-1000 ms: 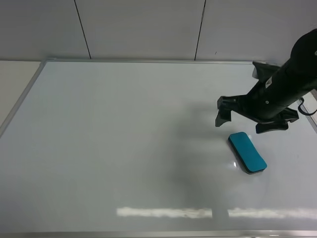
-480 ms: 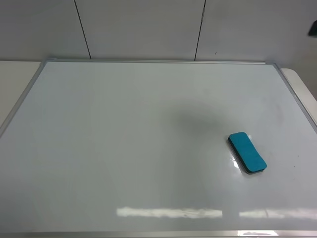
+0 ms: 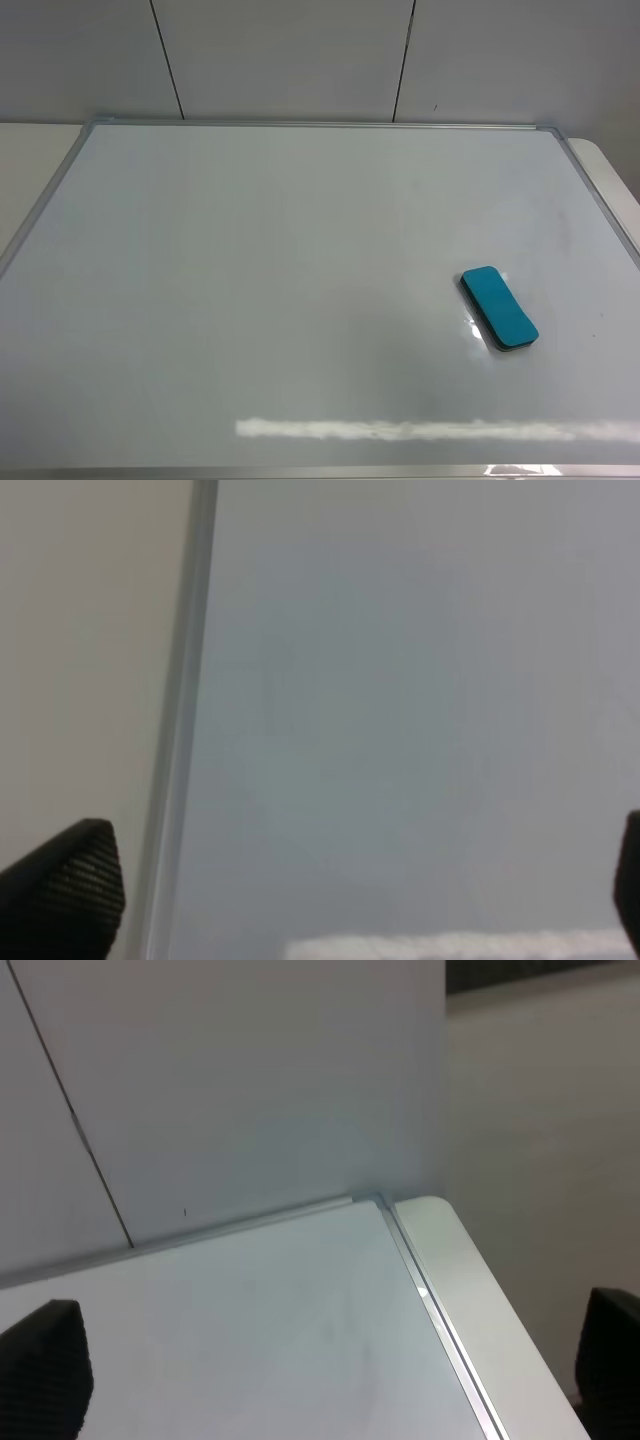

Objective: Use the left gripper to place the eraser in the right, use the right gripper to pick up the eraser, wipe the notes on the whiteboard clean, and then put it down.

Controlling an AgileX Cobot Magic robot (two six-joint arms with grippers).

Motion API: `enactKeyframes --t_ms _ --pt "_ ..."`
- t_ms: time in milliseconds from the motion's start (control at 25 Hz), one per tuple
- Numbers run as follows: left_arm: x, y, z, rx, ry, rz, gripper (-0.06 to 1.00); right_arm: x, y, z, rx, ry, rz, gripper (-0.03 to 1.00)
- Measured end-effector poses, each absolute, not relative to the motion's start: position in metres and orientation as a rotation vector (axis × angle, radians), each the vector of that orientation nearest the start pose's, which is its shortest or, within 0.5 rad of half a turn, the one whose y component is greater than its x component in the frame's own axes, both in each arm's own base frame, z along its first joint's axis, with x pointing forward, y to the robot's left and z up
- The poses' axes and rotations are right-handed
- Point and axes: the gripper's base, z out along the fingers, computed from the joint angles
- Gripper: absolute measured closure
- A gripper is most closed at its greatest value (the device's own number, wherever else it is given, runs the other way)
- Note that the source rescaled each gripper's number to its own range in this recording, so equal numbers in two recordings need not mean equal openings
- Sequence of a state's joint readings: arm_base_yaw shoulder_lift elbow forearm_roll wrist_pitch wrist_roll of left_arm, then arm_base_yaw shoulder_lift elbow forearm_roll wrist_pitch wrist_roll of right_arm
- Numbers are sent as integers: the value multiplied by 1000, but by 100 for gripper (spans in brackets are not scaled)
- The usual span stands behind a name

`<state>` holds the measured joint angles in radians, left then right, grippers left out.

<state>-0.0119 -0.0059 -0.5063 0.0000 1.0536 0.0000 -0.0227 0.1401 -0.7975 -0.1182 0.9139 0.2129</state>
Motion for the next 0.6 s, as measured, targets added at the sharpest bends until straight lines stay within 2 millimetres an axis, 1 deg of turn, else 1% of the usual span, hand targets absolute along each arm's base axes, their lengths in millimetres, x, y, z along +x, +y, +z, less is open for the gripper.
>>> enactKeyframes --t_ms 40,80,160,200,320,520,600 --pt "-6 0 280 12 2025 -8 -6 -22 -8 367 217 1745 2 4" --pt "-6 0 280 12 2025 -8 -6 -22 -8 367 217 1745 2 4" --pt "-6 0 280 12 2025 -8 -6 -33 -10 353 233 1832 -20 4" --pt "-6 0 280 12 2025 -8 -6 -34 -10 348 229 1855 -30 4" --pt "-6 0 280 12 2025 -8 -6 -28 -9 329 212 1912 -35 4" --pt "-6 0 280 12 2025 -8 -6 -11 -1 283 146 2047 43 4" --pt "-6 0 280 12 2025 -8 -6 -7 2 276 109 2063 60 4"
